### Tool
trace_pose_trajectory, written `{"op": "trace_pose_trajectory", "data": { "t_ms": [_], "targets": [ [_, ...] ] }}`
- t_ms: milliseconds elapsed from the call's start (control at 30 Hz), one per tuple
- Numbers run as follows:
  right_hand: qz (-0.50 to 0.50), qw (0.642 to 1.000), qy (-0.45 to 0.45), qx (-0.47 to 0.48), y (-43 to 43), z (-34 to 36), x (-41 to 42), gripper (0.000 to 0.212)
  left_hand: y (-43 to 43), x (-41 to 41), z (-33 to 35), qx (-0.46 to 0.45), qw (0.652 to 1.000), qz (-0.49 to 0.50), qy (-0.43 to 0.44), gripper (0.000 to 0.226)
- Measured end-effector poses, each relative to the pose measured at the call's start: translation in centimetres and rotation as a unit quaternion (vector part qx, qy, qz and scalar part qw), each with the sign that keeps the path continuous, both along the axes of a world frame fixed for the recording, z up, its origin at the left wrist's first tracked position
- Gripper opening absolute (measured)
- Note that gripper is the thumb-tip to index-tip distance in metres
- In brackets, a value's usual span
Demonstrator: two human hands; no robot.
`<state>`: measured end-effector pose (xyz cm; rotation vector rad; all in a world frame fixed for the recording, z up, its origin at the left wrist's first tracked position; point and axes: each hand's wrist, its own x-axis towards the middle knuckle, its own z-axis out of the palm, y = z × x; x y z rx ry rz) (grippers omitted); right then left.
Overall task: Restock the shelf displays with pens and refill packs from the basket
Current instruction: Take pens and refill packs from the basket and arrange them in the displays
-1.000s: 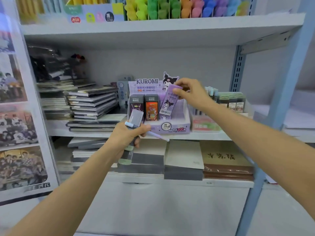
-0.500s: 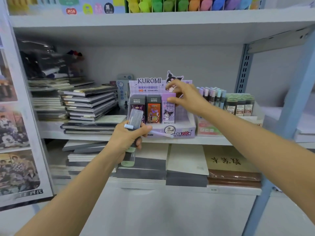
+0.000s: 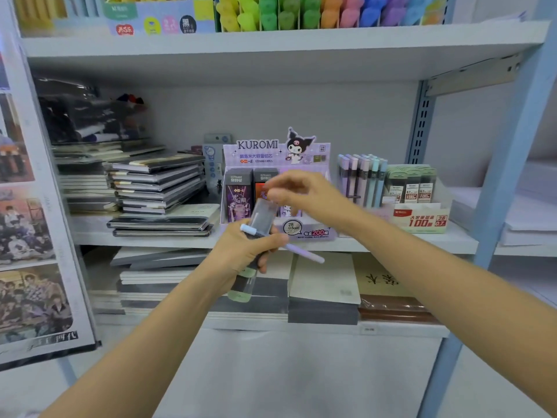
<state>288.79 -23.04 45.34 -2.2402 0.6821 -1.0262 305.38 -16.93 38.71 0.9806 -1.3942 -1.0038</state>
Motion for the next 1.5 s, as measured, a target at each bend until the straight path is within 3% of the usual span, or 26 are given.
{"op": "trace_pose_trajectory", "data": {
  "t_ms": [67,133,333,433,600,700,800,933,1033,1200,1333,1500],
  "targets": [
    [0.036,0.998,0.012,0.057,0.6,-1.0,-0.3,0.019,0.1,-1.2,-0.1,0.006,1.0,-0.016,-0.019,0.015],
    [0.029,0.996,-0.031,0.079,0.6,-1.3,-1.1,0.014,0.1,-2.3,-0.1,0.025,0.999,-0.016,-0.01,0.011],
    [-0.04,0.986,-0.142,0.08,-0.5,-0.8,-5.6,0.015,-0.2,-4.0,-0.3,0.08,0.992,-0.014,0.096,0.013],
    [-0.053,0.987,-0.121,0.093,-0.5,-1.4,-7.4,0.014,-0.5,-4.6,-0.1,0.042,0.99,-0.004,0.134,0.029],
    [-0.011,0.995,-0.03,0.1,-0.2,-3.1,-9.6,0.036,-0.9,-5.2,0.6,-0.002,0.991,0.021,0.13,0.013],
    [-0.011,0.994,-0.062,0.086,-0.2,-3.3,-10.5,0.021,-1.0,-5.8,0.7,-0.015,0.994,0.024,0.11,0.006],
    [-0.018,0.989,-0.103,0.101,0.0,-3.4,-11.2,0.022,-1.0,-6.8,1.0,-0.015,0.991,0.034,0.132,0.01],
    [0.0,0.99,-0.041,0.135,0.2,-3.8,-12.1,0.024,-1.0,-7.8,1.3,-0.046,0.993,0.027,0.106,0.017],
    [-0.003,0.994,-0.004,0.106,0.4,-3.6,-13.1,0.023,-1.0,-8.5,1.2,-0.063,0.997,0.022,0.048,0.021],
    [-0.007,1.0,0.008,0.005,1.2,-2.4,-13.6,0.042,-1.4,-10.8,1.4,-0.058,0.998,-0.025,-0.029,0.026],
    [-0.025,1.0,0.001,0.009,0.9,-1.4,-15.8,0.063,-2.3,-12.0,1.5,-0.038,0.999,-0.028,0.001,0.016],
    [-0.176,0.977,-0.112,-0.037,-1.5,1.2,-20.0,0.042,-3.3,-12.6,1.8,-0.014,0.999,-0.041,0.019,0.01]
  ]
}}
